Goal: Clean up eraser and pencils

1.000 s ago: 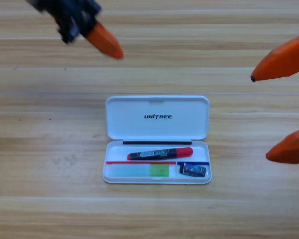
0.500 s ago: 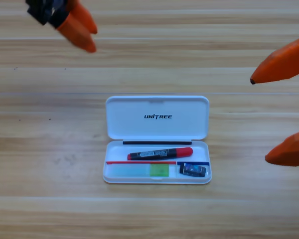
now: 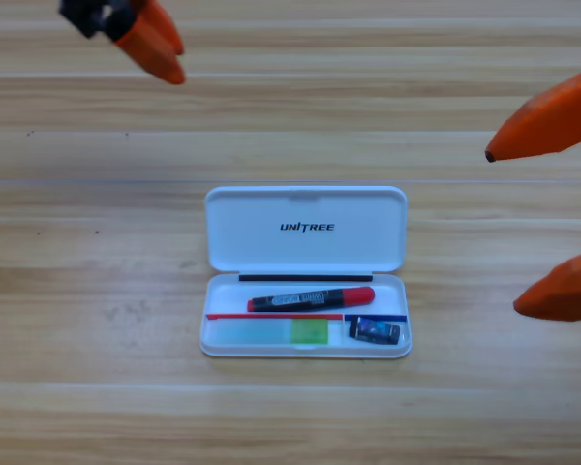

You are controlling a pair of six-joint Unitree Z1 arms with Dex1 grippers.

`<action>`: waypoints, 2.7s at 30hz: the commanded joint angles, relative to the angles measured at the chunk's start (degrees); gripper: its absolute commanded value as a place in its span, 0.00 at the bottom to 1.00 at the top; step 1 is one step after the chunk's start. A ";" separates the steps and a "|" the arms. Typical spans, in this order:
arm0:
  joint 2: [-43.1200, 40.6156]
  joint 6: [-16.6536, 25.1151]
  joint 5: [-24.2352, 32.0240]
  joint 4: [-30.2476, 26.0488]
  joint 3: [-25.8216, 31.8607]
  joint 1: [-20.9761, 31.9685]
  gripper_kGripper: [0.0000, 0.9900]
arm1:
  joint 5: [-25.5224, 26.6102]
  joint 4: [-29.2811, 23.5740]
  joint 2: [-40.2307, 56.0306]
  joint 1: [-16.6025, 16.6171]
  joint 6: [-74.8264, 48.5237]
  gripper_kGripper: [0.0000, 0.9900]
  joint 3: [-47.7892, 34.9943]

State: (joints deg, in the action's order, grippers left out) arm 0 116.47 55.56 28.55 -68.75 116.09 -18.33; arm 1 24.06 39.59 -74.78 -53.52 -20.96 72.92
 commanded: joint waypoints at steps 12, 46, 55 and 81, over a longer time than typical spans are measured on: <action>23.19 -0.80 8.80 -0.68 12.49 1.28 0.00 | 0.64 -1.10 0.95 0.08 0.83 1.00 -2.43; 32.33 6.23 17.59 -7.01 8.54 -5.05 0.00 | 0.64 -1.54 0.25 0.08 0.92 1.00 -2.34; 28.55 6.76 17.59 -8.95 7.13 -5.84 0.00 | 0.55 -1.80 -0.28 0.08 1.09 1.00 -2.26; 17.04 5.35 16.01 -7.63 -3.42 -12.52 0.00 | 0.55 -1.97 -1.07 0.08 1.45 1.00 -1.90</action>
State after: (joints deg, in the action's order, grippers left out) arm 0 133.03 62.06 45.04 -76.88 113.32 -28.98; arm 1 24.23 38.65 -74.79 -53.52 -19.78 71.94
